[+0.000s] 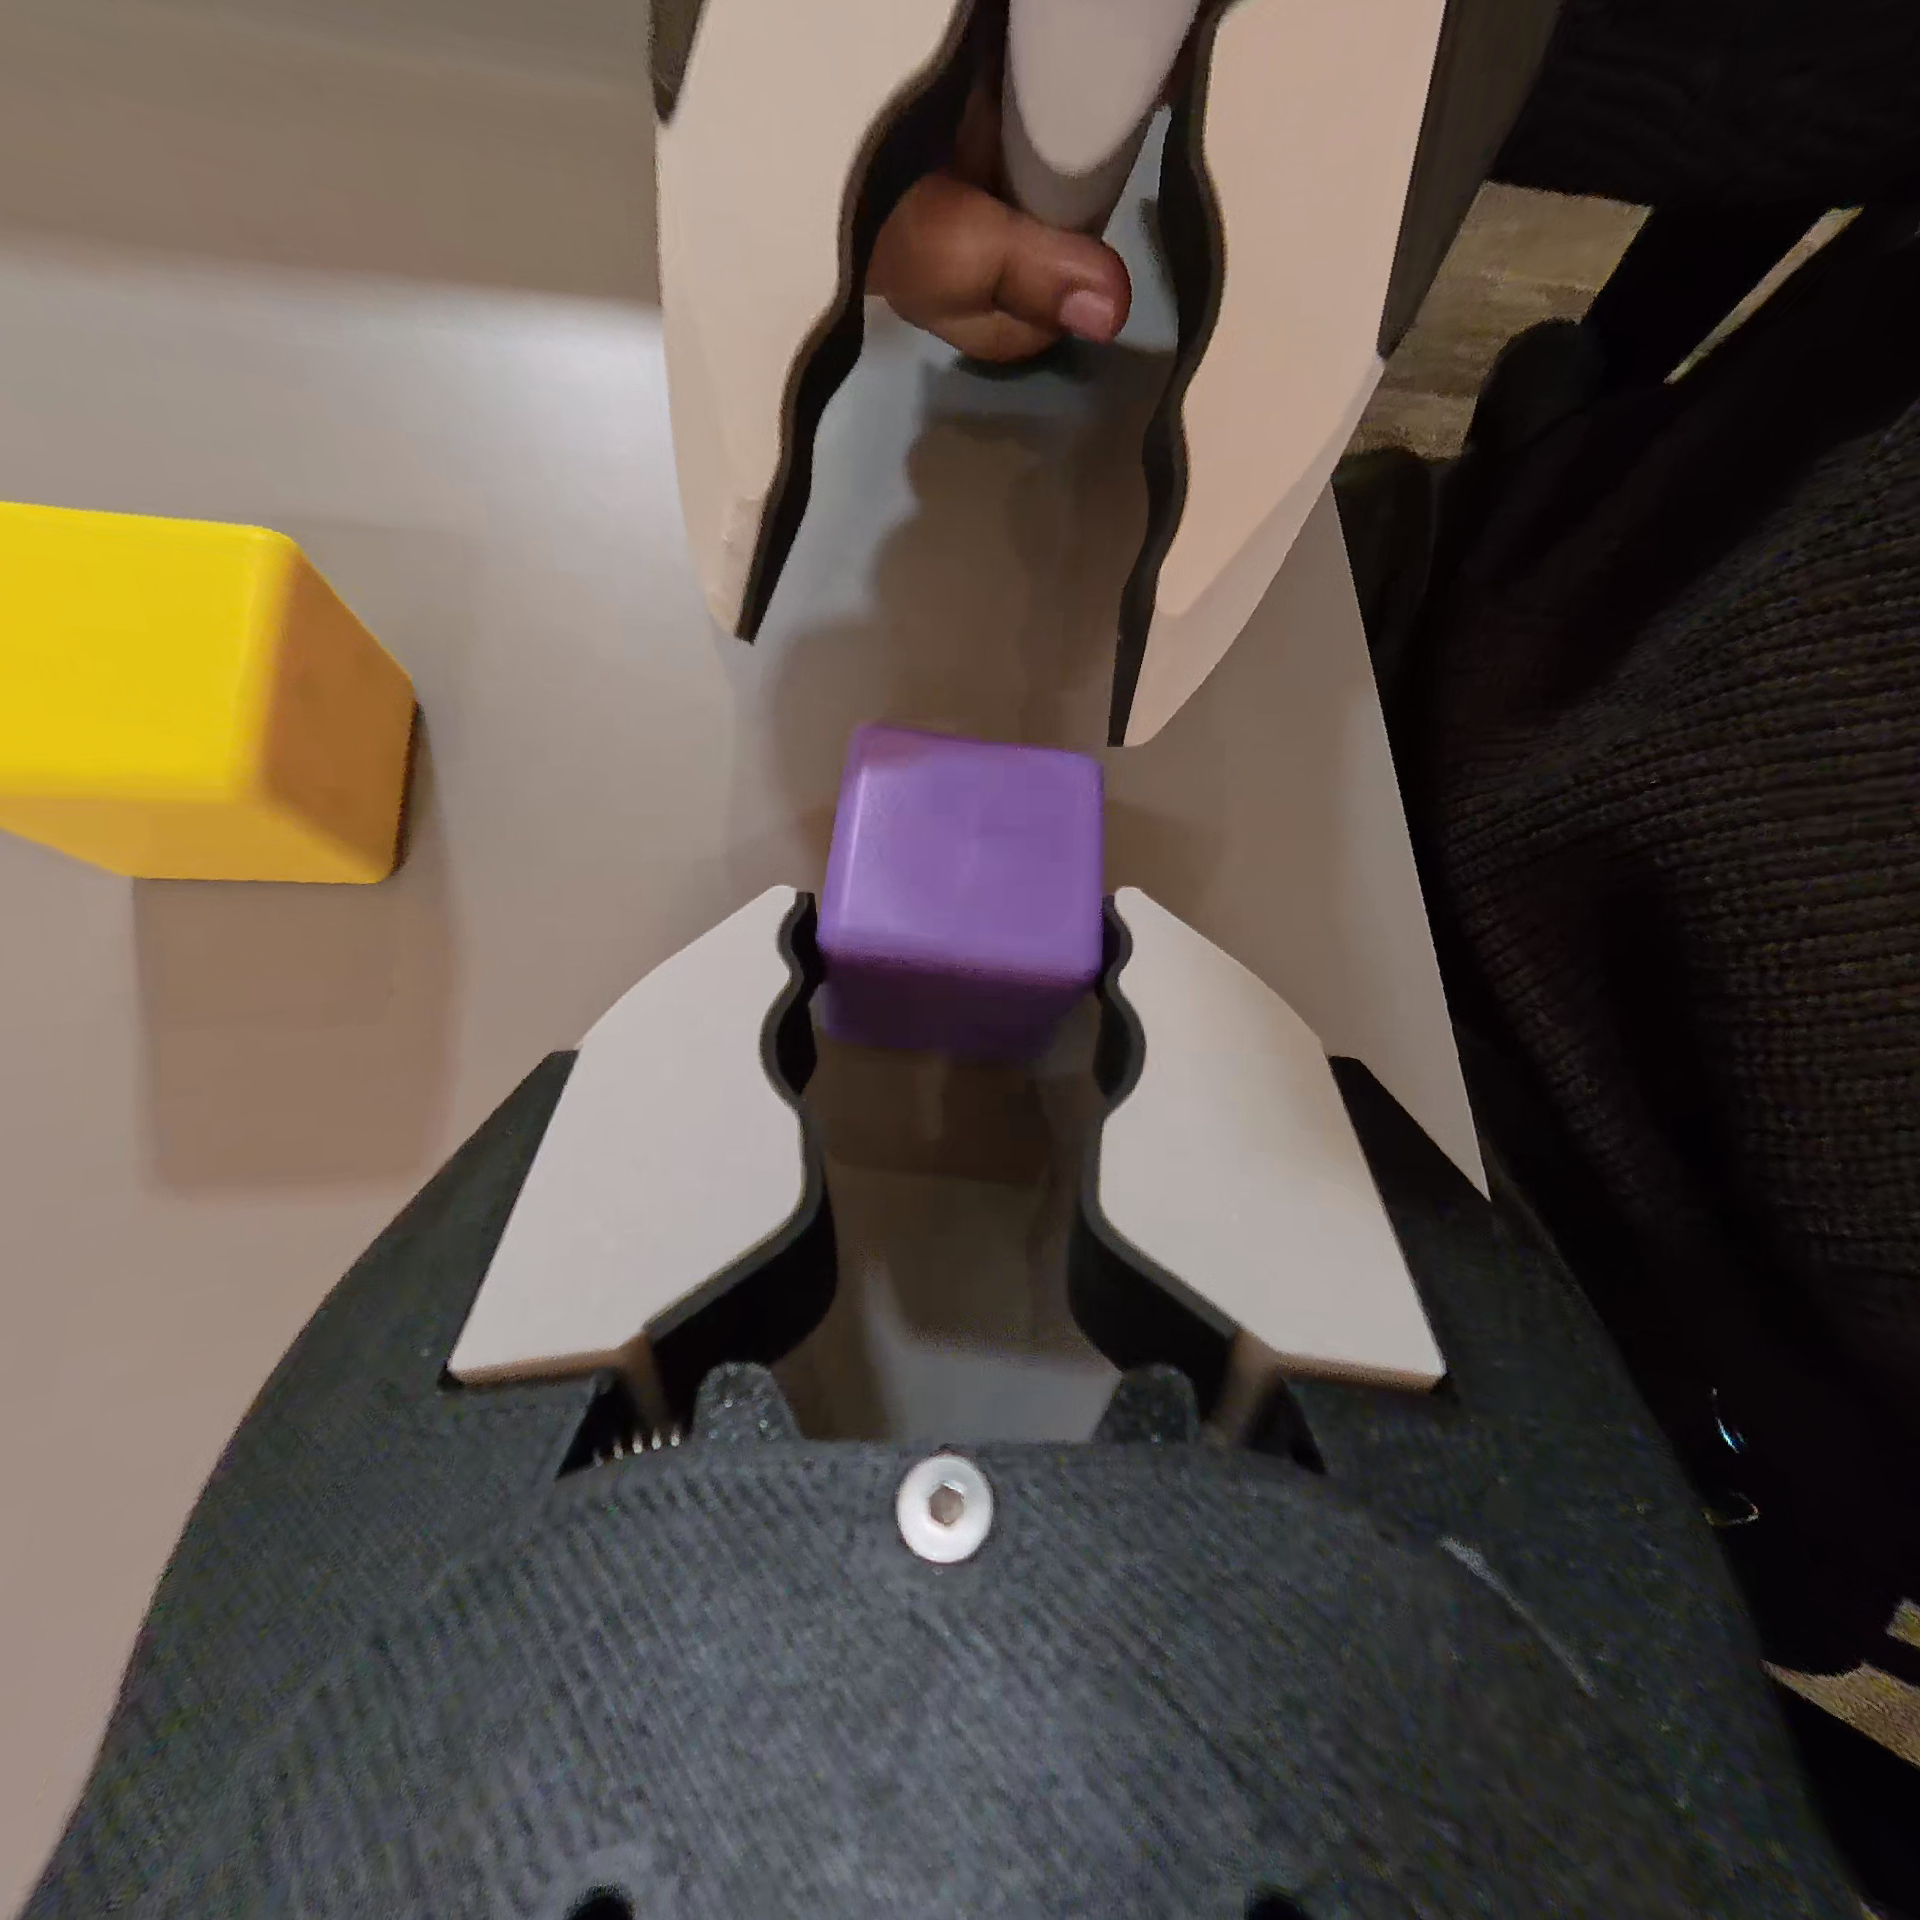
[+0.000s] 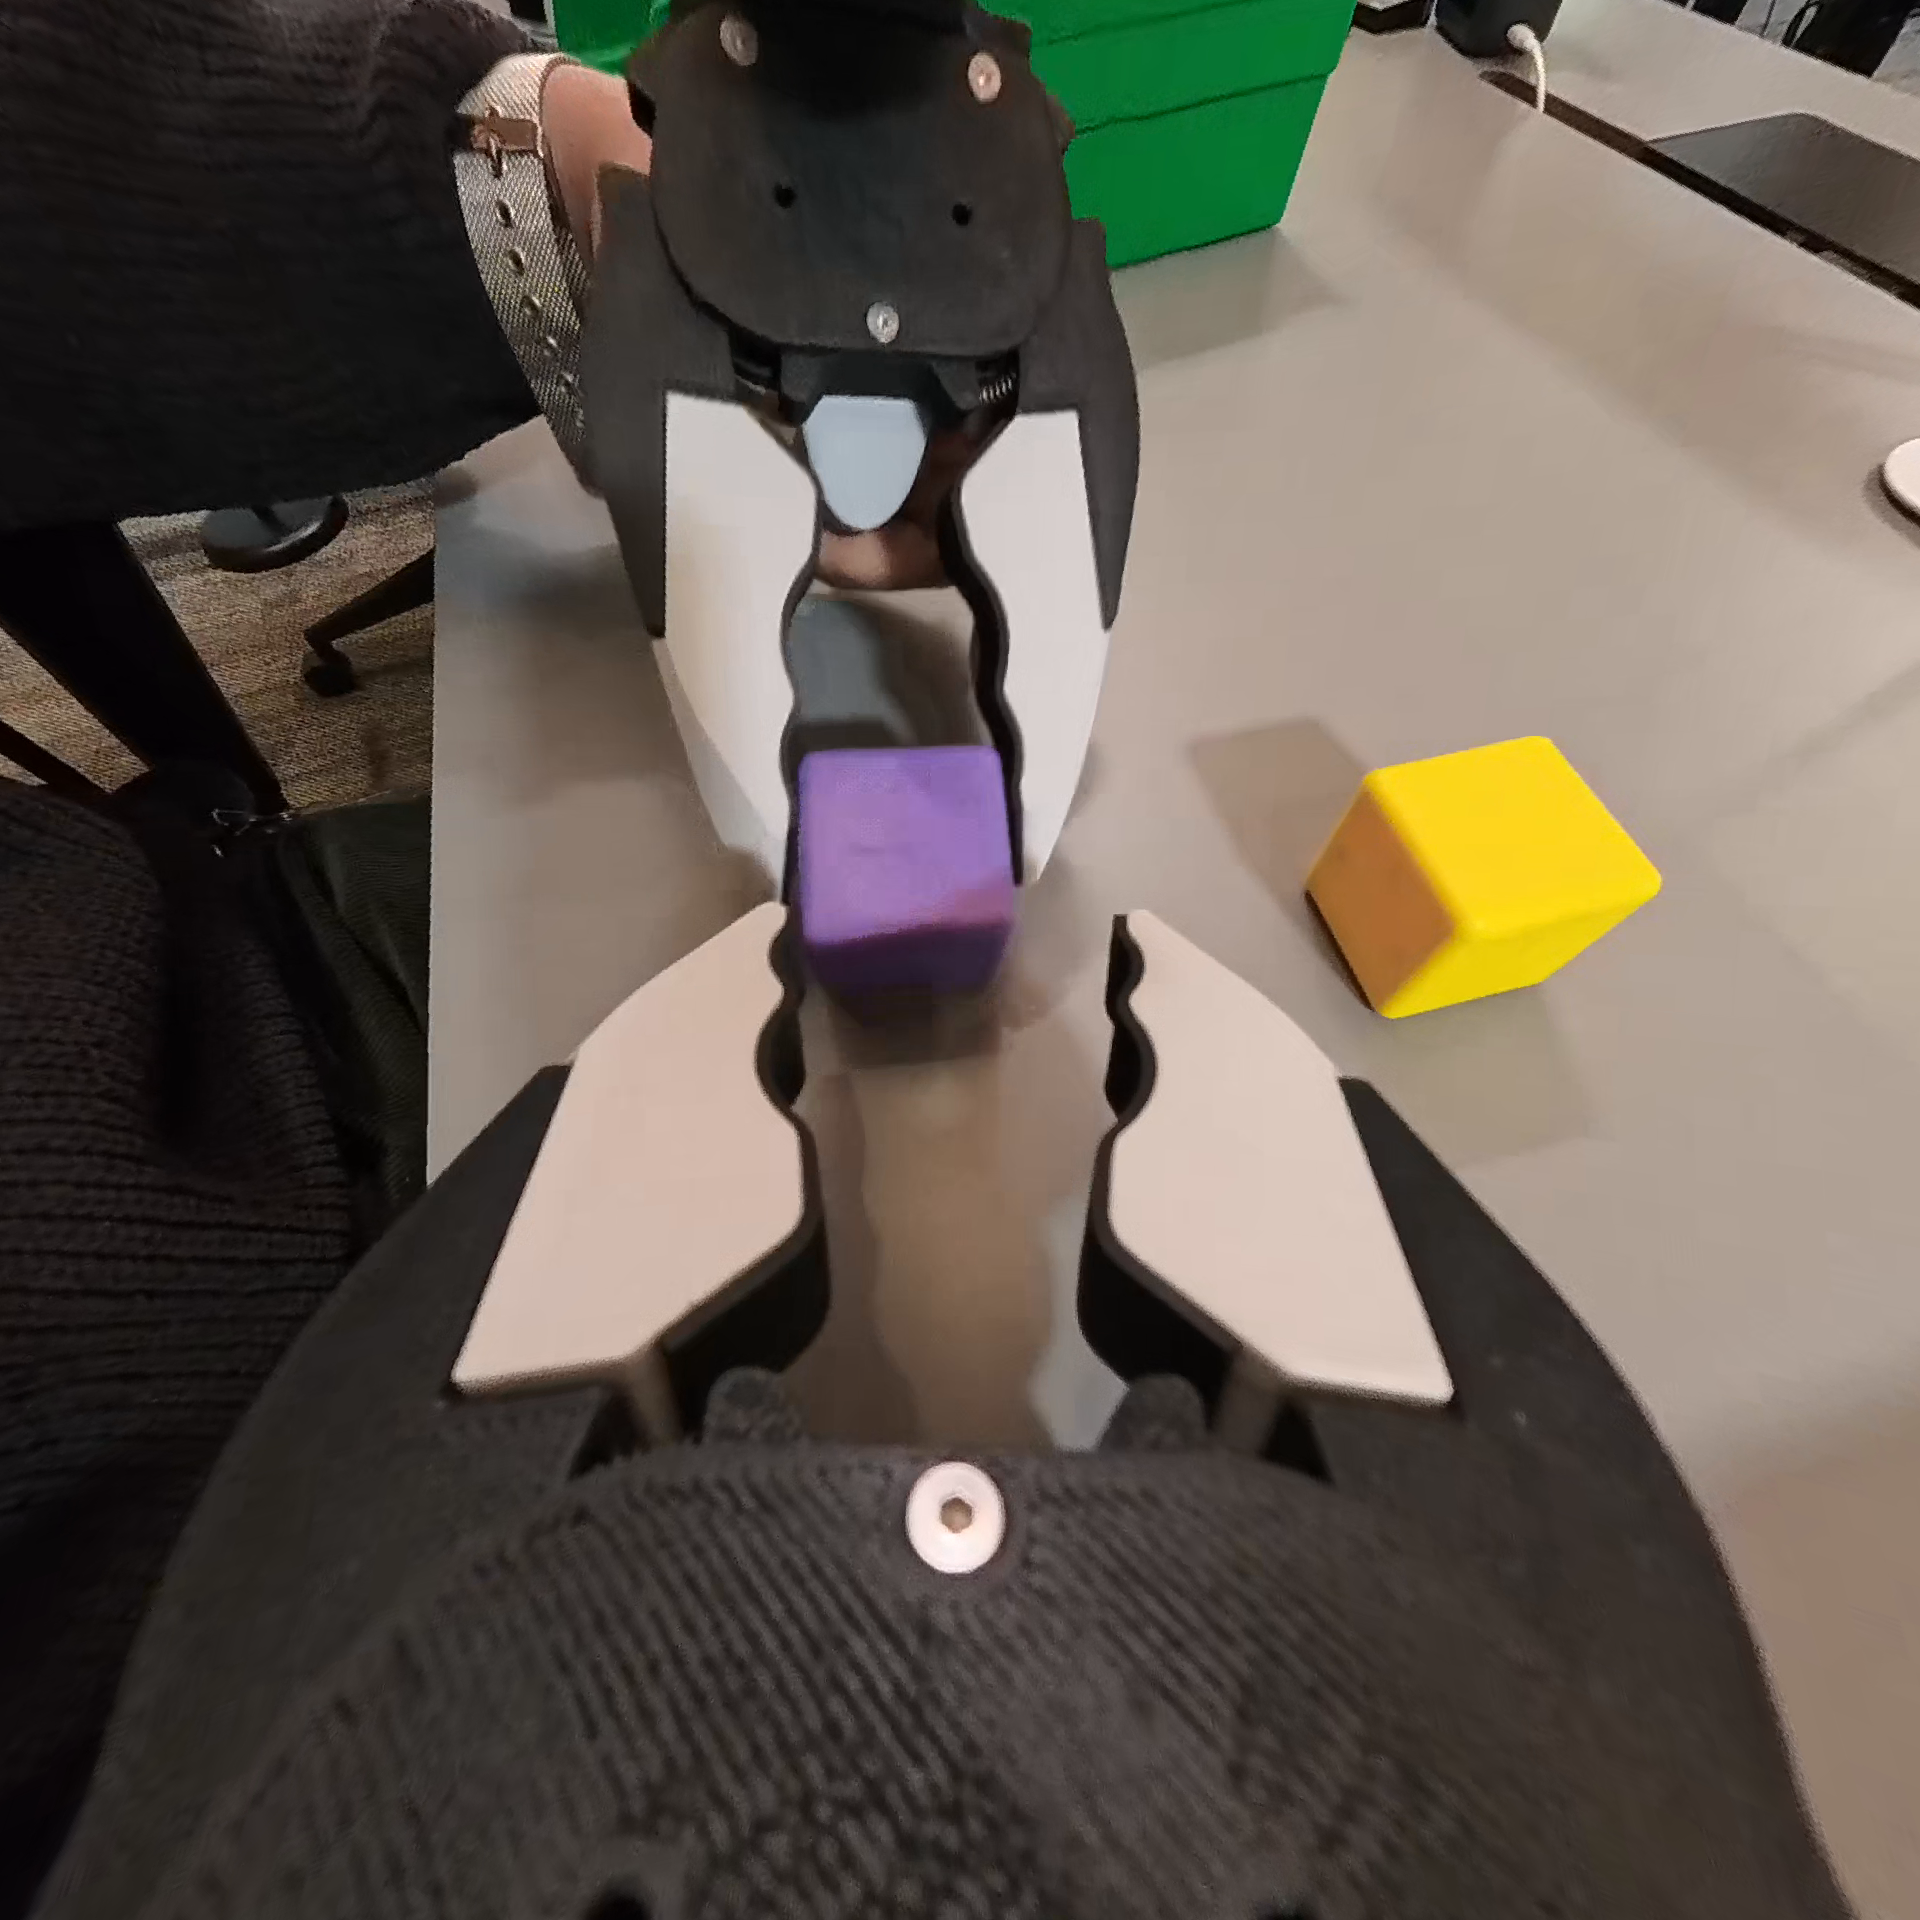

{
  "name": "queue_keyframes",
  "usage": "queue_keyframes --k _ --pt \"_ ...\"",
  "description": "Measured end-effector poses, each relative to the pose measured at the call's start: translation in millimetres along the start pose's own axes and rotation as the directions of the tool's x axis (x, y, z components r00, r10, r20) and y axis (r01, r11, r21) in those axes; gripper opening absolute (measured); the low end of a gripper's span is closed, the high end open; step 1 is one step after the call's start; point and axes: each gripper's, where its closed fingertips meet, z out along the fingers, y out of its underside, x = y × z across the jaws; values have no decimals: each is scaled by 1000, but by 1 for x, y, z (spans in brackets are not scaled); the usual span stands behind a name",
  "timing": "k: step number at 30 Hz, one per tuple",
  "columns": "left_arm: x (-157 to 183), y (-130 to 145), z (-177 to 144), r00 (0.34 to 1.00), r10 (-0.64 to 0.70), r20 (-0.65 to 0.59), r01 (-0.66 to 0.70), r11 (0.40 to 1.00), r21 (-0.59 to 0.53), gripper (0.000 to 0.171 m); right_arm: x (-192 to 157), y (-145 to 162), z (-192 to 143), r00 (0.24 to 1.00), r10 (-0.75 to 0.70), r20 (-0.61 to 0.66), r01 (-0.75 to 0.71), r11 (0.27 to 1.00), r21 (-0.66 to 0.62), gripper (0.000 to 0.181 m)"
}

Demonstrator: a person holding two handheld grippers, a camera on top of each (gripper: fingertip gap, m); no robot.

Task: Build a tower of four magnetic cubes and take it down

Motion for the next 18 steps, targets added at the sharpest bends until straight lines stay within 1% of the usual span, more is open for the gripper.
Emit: queue_keyframes --k 5,8,10,12,13,16,18 --pt "-13 -12 -18 998 -5 64 -1 996 94 51 5 1 -2 1000 12 -16 -12 1000 1 57" --pt "-32 -21 -33 990 -2 144 -20 989 146 51 9 1 -4 999 23 -32 -23 1000 7 57" --pt "-46 -37 -46 982 -6 188 -35 976 215 51 13 0 -5 998 37 -41 -37 999 13 57" --pt "-57 -56 -59 979 -17 203 -45 955 293 51 16 0 -6 998 51 -48 -50 999 21 57" --pt "-62 -63 -62 978 -8 208 -59 949 311 51 16 0 -7 997 55 -50 -54 998 24 57" --pt "-81 -77 -58 974 33 225 -102 948 302 51 17 0 -7 997 60 -56 -58 998 26 57" --pt "-89 -85 -51 979 42 200 -106 942 318 51 18 0 -7 996 61 -59 -60 998 22 57"
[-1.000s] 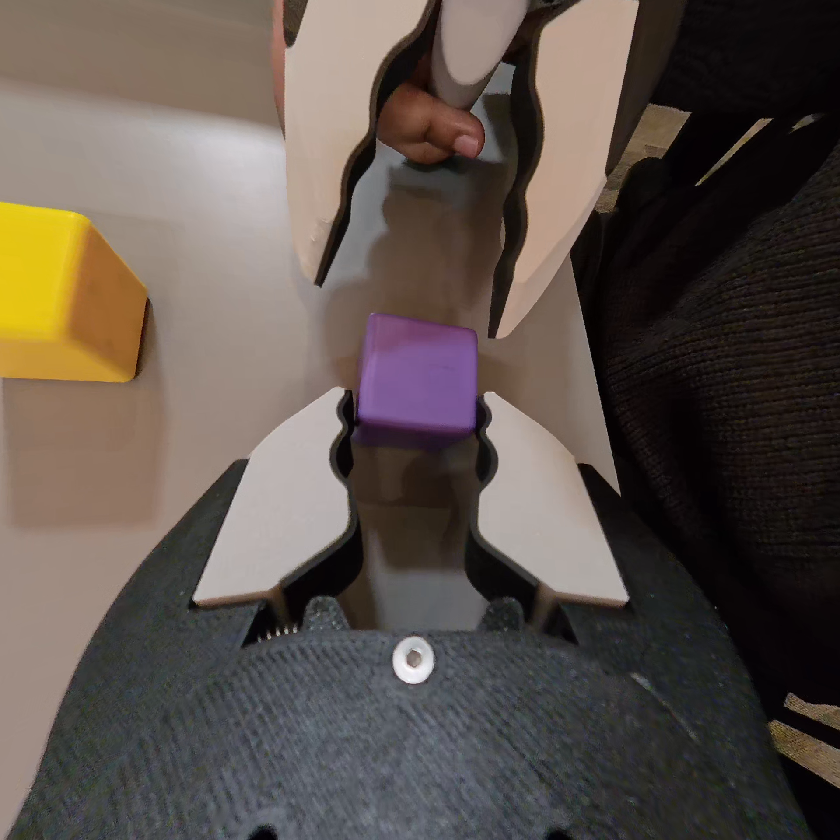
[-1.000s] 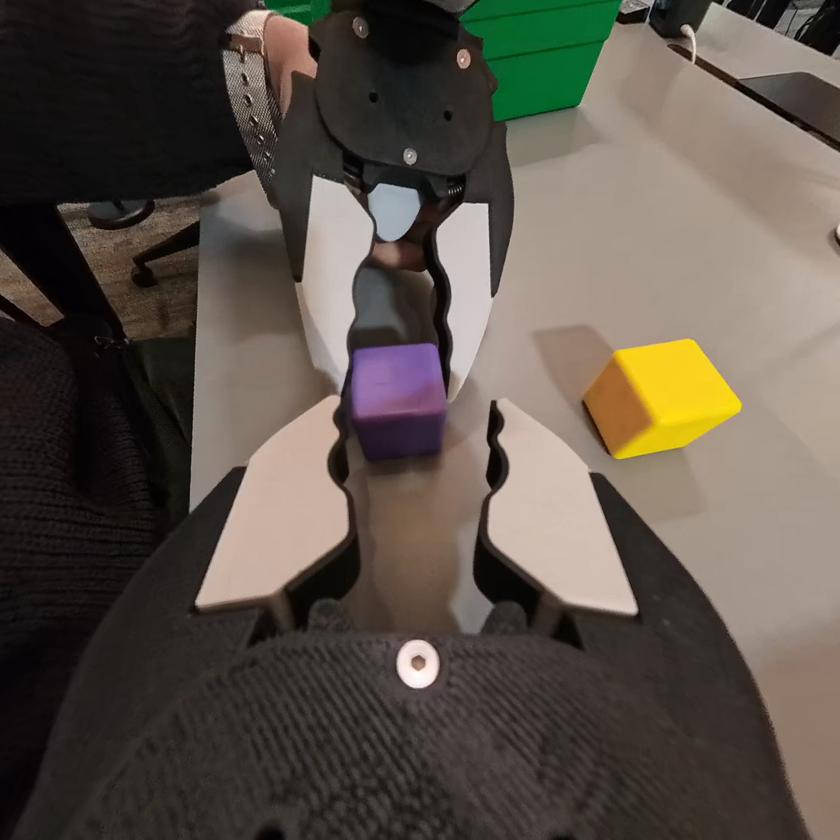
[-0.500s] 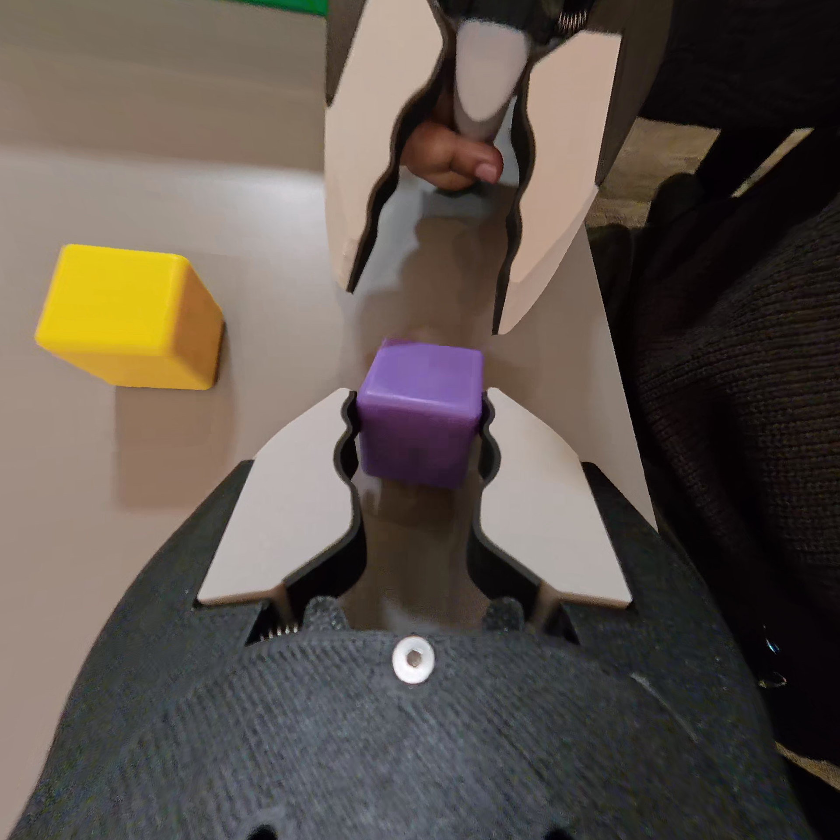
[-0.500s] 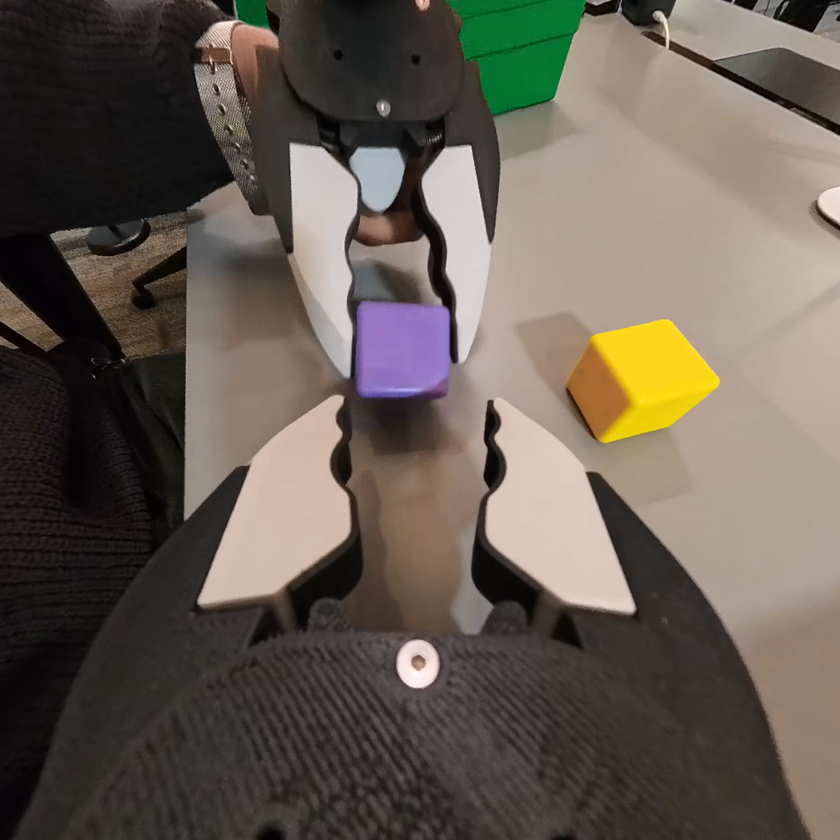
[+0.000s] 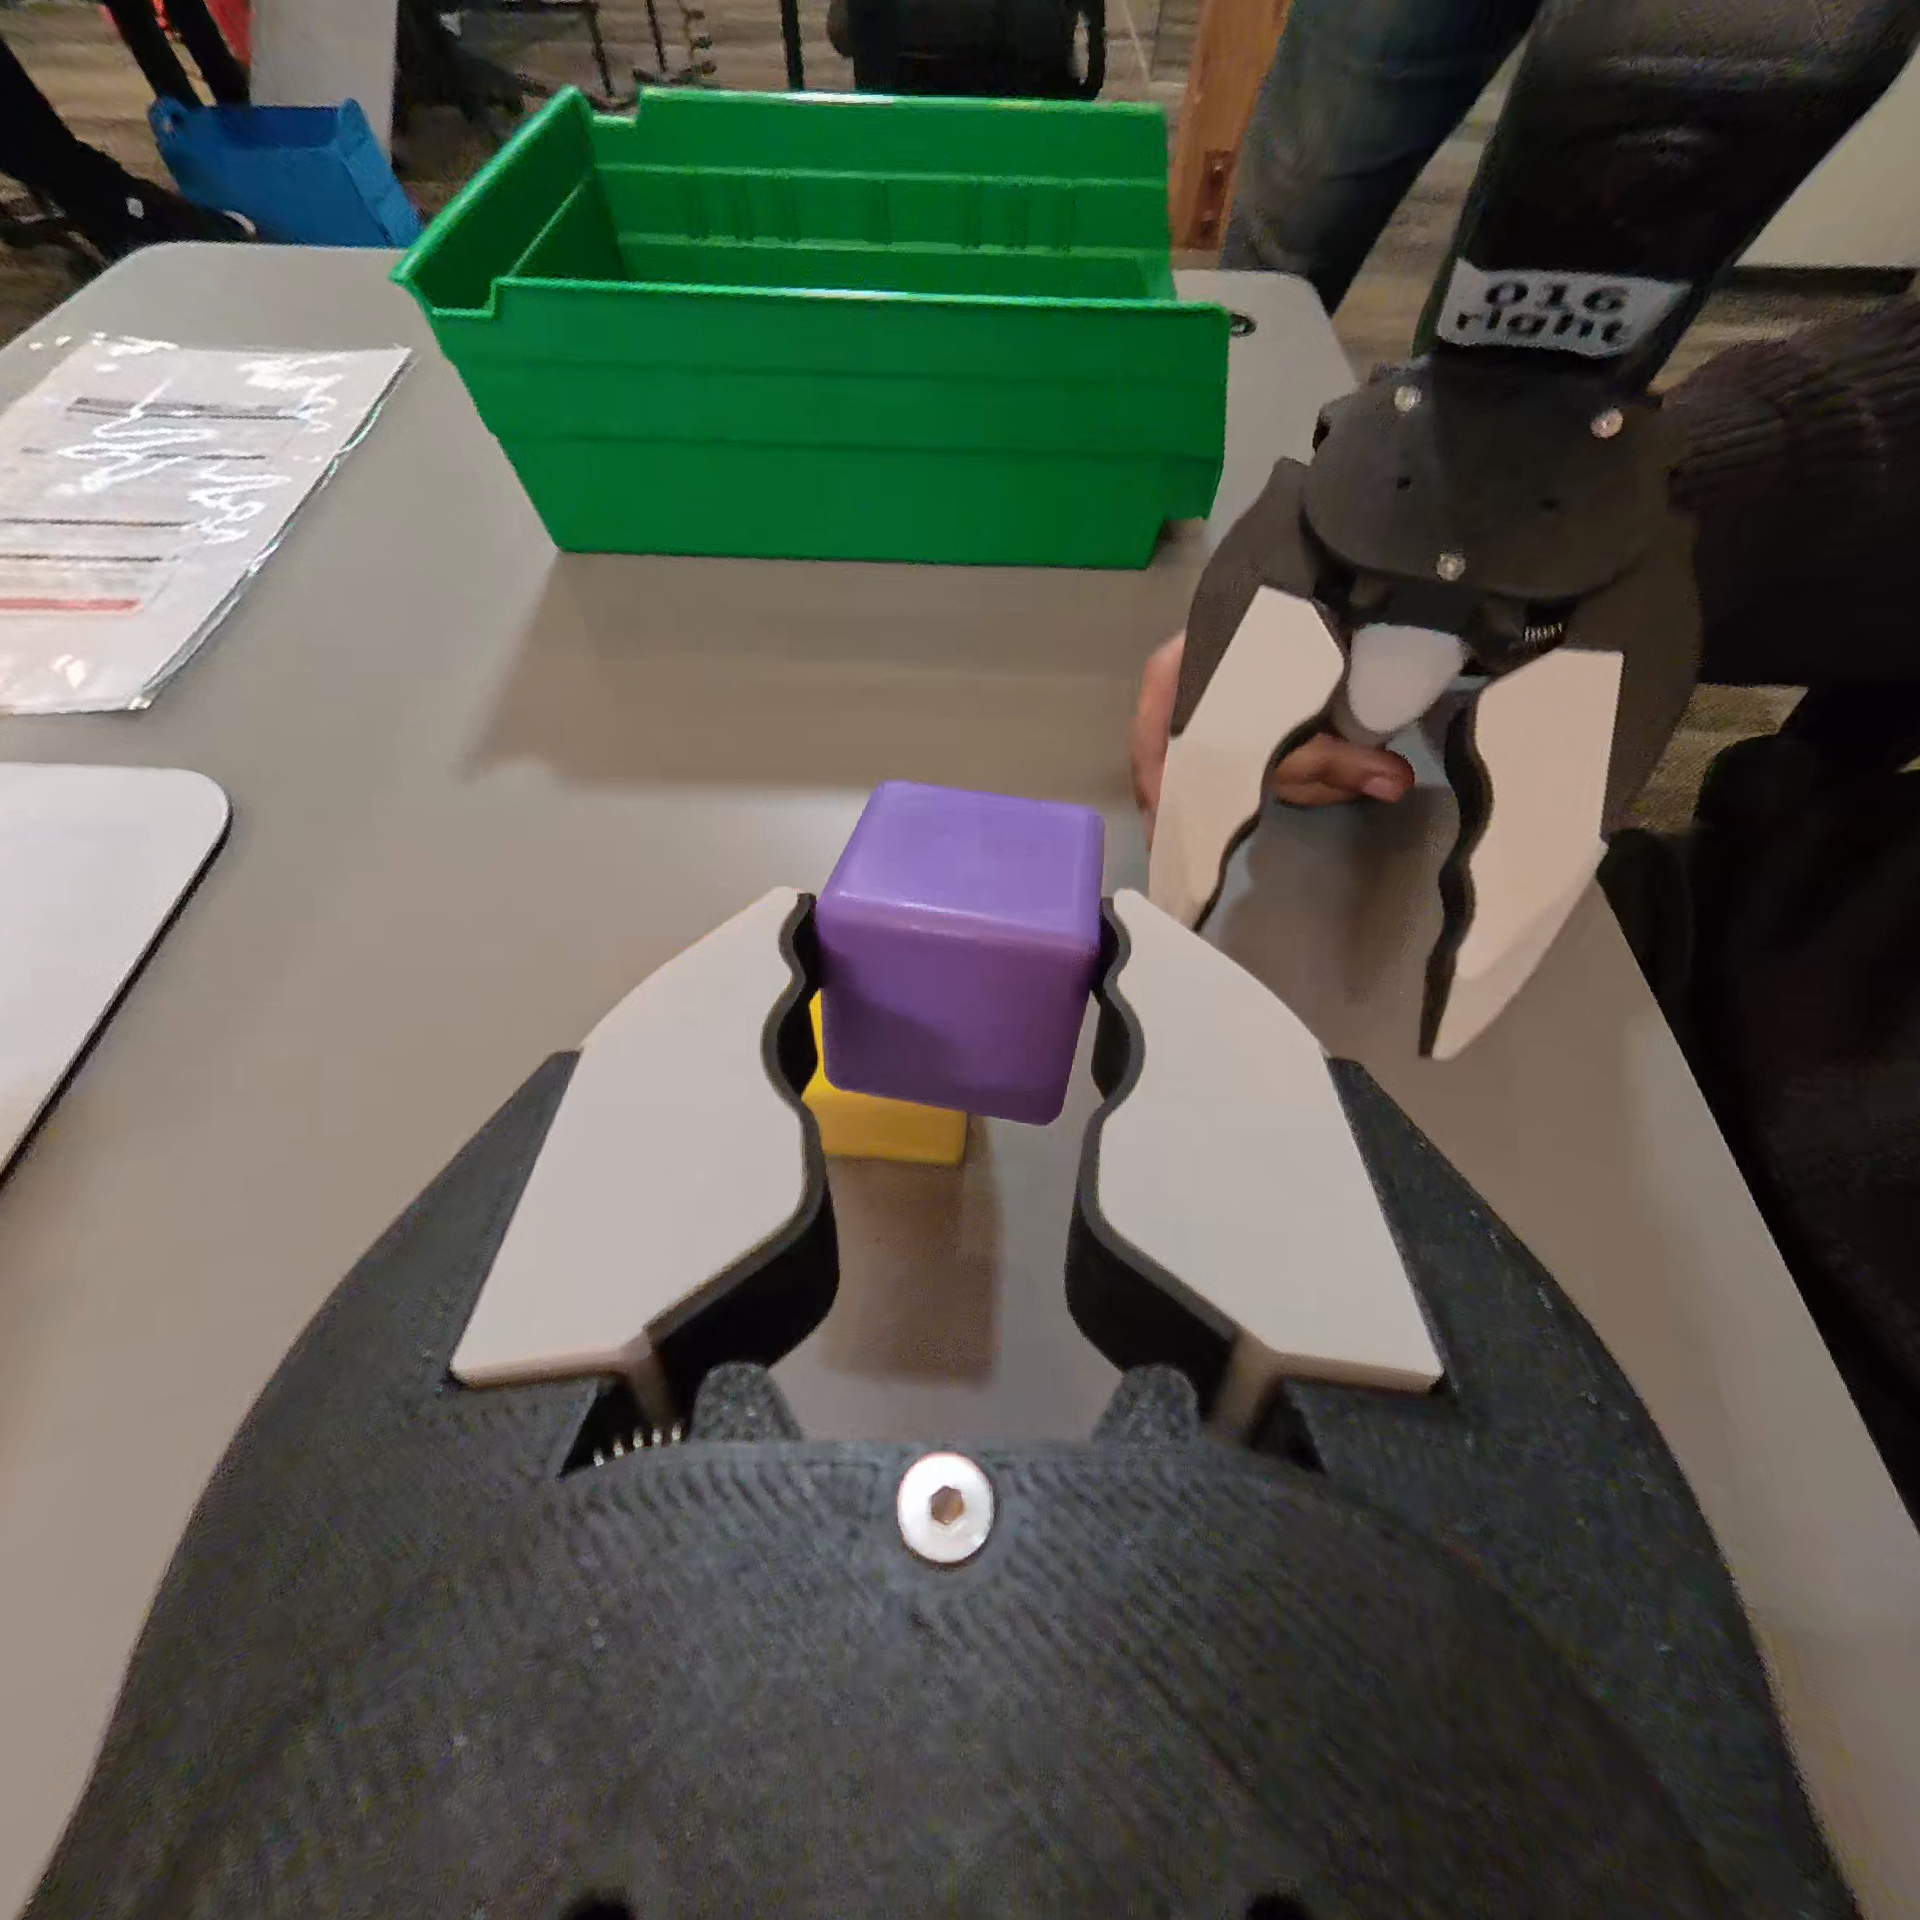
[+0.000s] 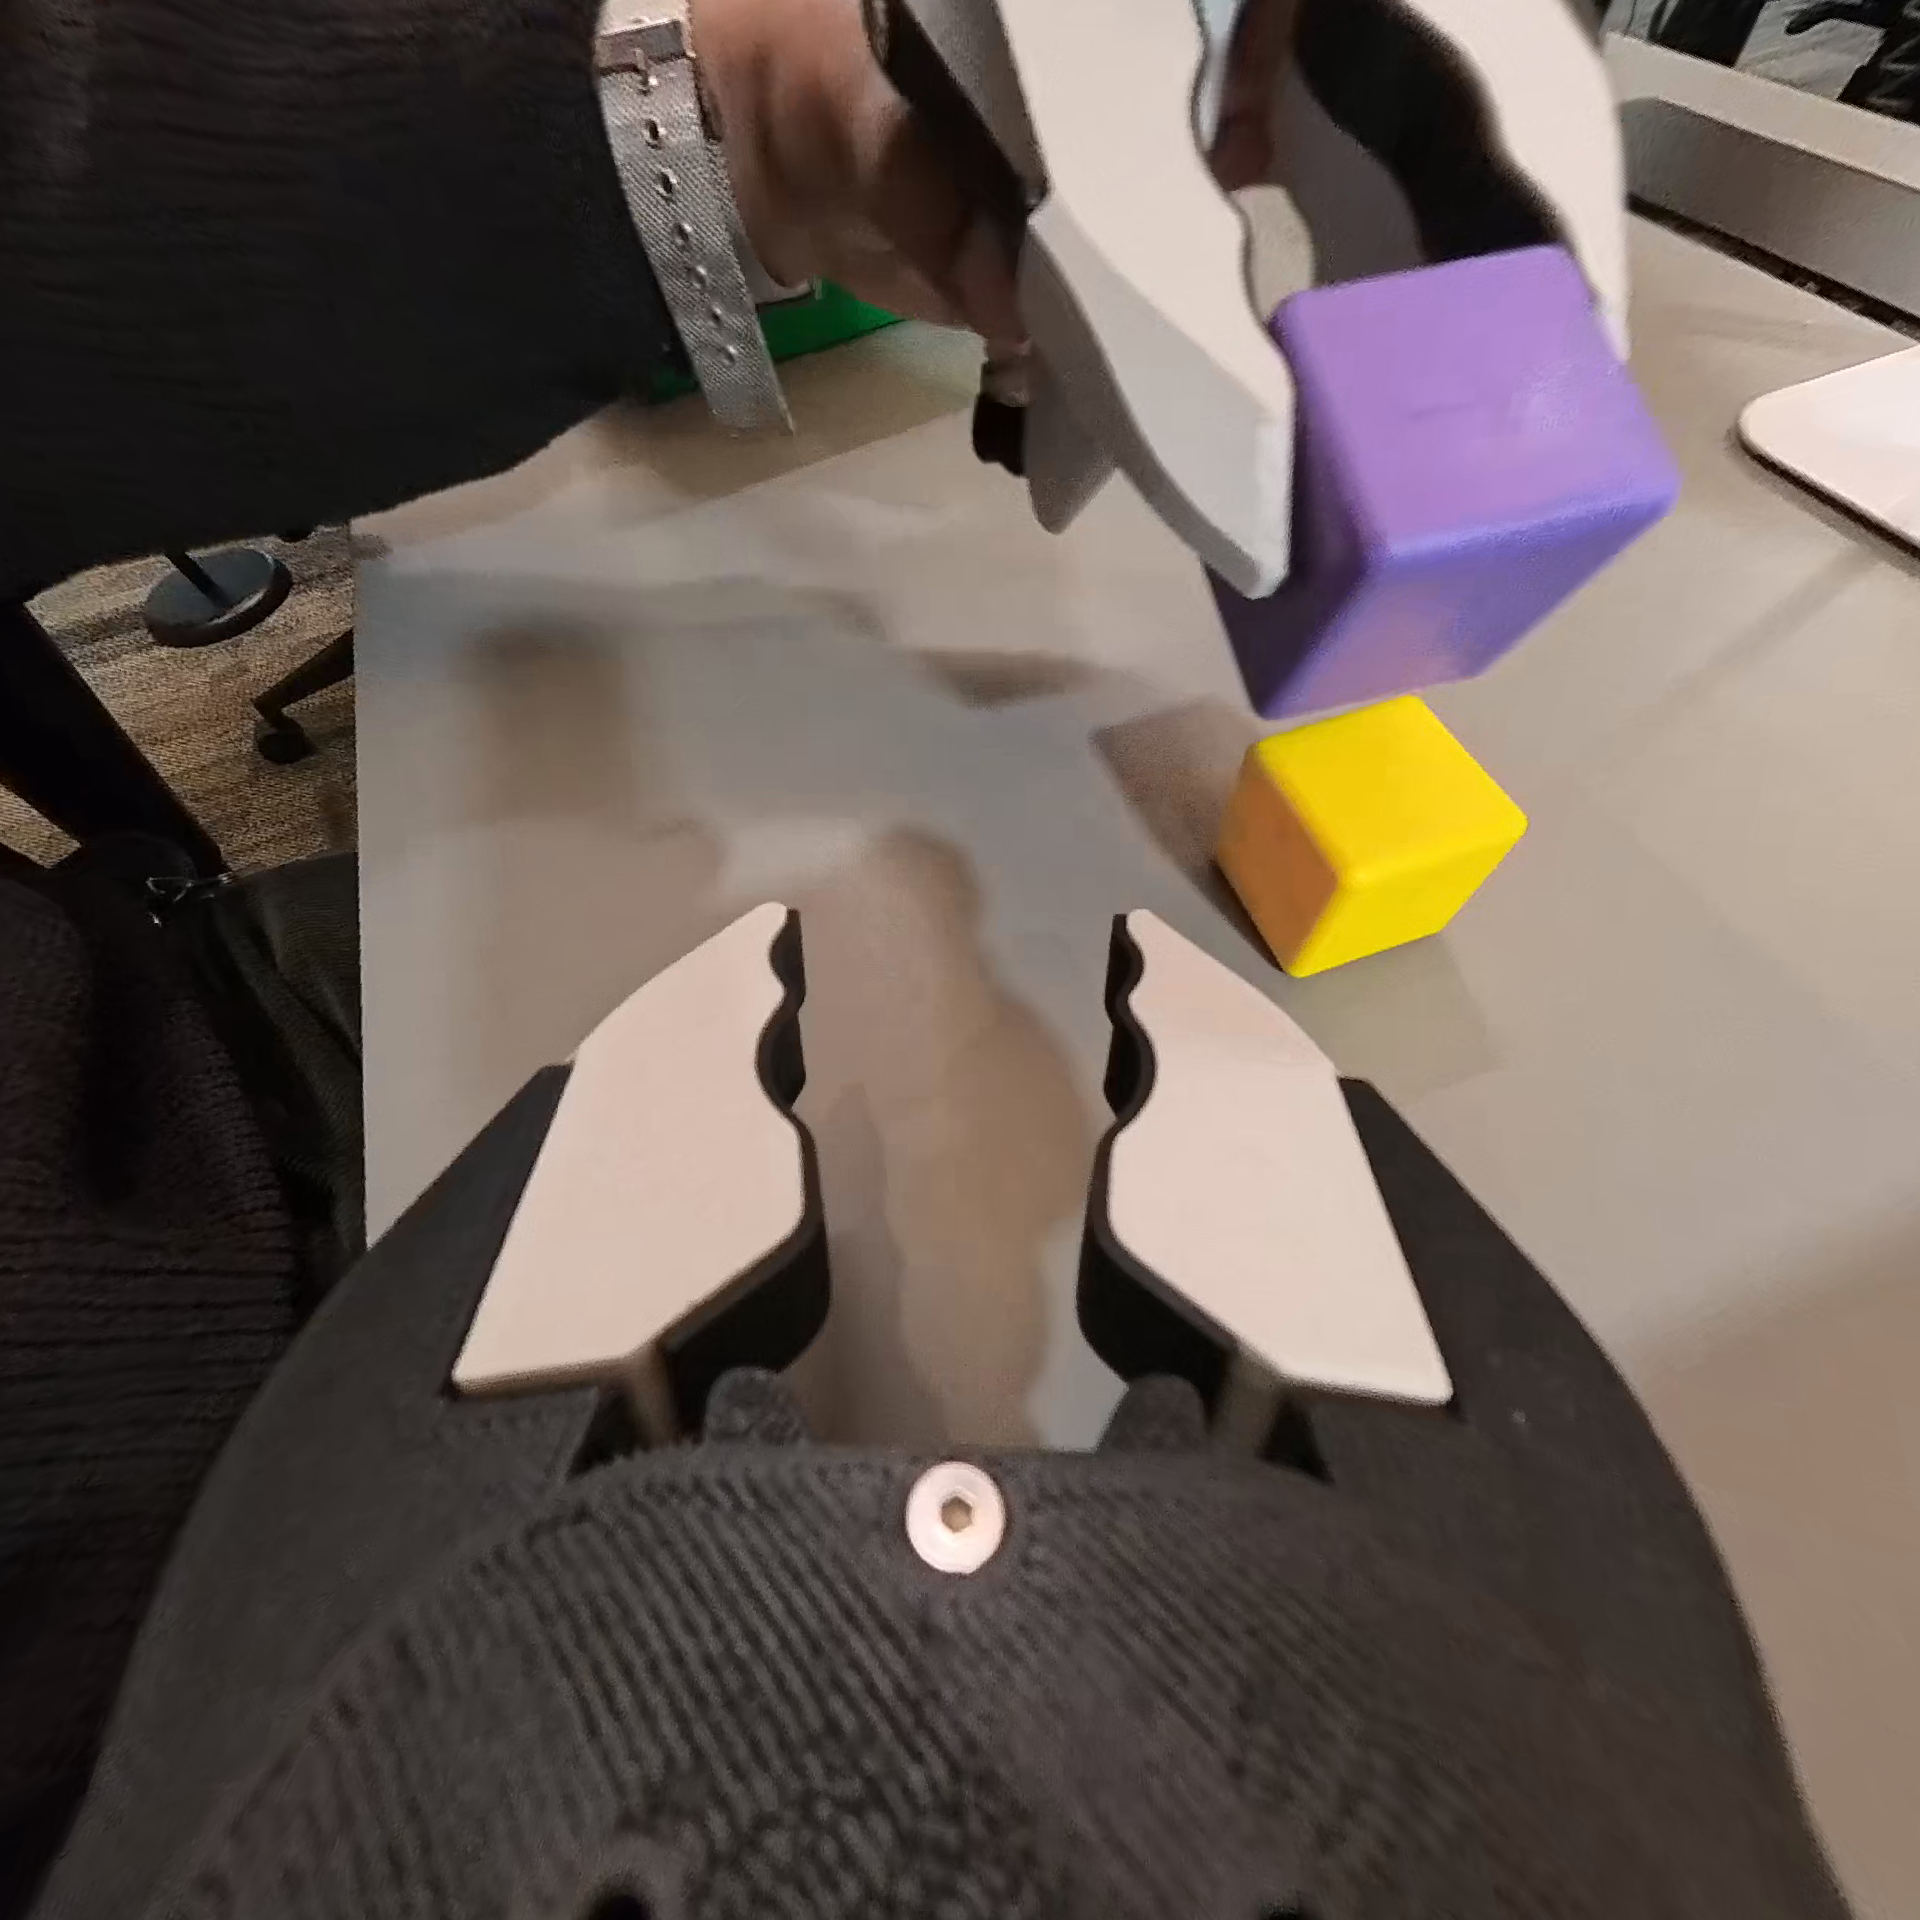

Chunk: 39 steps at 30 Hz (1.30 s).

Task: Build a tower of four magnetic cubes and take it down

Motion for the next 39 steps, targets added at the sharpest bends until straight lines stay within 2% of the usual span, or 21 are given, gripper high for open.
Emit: queue_keyframes --k 2,8,13,39 --pt "-3 -4 8 1000 -12 -23 12 999 31 51 0 1 0 1000 1 -3 -1 1000 -4 57" --pt "-12 -8 18 999 -46 11 44 992 116 51 2 2 1 1000 10 -9 -10 1000 -13 55" --pt "-15 2 25 998 -57 27 54 994 99 51 2 3 3 1000 1 -17 -1 1000 -23 55" --pt "-17 1 26 993 -115 2 113 982 154 51 4 5 7 999 -20 -36 18 999 -51 56"
